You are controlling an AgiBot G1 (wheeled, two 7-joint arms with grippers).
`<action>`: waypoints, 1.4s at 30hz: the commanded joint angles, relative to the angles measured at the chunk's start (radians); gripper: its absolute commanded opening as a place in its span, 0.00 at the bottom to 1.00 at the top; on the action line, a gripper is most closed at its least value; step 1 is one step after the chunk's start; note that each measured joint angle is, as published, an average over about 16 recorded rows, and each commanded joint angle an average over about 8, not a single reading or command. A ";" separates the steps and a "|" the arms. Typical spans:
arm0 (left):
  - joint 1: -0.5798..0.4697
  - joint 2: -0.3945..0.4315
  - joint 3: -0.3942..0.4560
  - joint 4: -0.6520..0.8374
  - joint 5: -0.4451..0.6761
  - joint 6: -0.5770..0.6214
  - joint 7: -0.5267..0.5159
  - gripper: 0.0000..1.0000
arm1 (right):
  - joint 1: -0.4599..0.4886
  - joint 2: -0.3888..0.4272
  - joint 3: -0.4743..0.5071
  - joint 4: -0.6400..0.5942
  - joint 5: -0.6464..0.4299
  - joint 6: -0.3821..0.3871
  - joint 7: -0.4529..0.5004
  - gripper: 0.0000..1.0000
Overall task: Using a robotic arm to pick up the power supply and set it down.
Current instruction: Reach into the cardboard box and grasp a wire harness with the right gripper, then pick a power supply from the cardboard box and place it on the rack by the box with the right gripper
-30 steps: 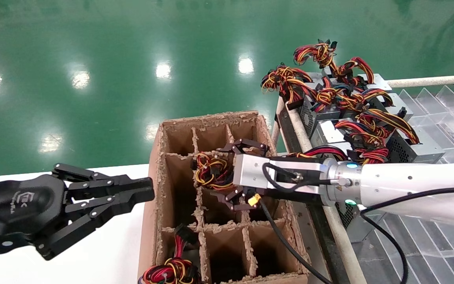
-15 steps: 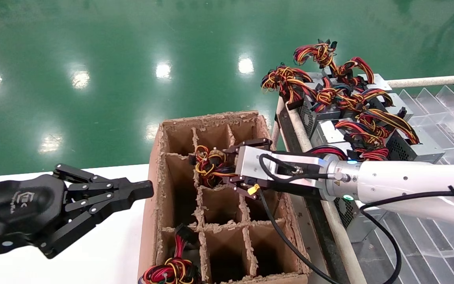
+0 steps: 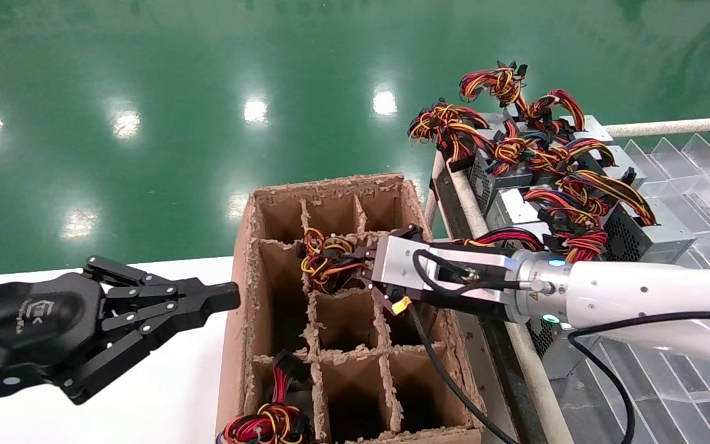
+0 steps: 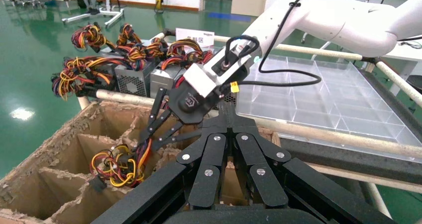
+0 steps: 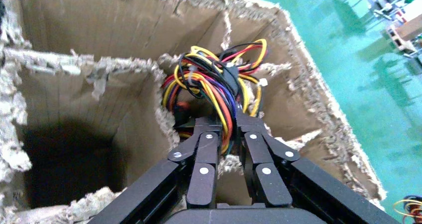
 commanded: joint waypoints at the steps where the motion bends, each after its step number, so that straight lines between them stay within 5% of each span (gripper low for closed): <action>1: 0.000 0.000 0.000 0.000 0.000 0.000 0.000 0.00 | -0.006 0.003 0.006 0.006 0.010 0.004 -0.002 0.00; 26: 0.000 0.000 0.000 0.000 0.000 0.000 0.000 0.00 | 0.089 0.186 0.290 0.074 0.407 -0.086 -0.185 0.00; 42: 0.000 0.000 0.000 0.000 0.000 0.000 0.000 0.00 | 0.105 0.401 0.504 0.062 0.498 -0.172 -0.512 0.00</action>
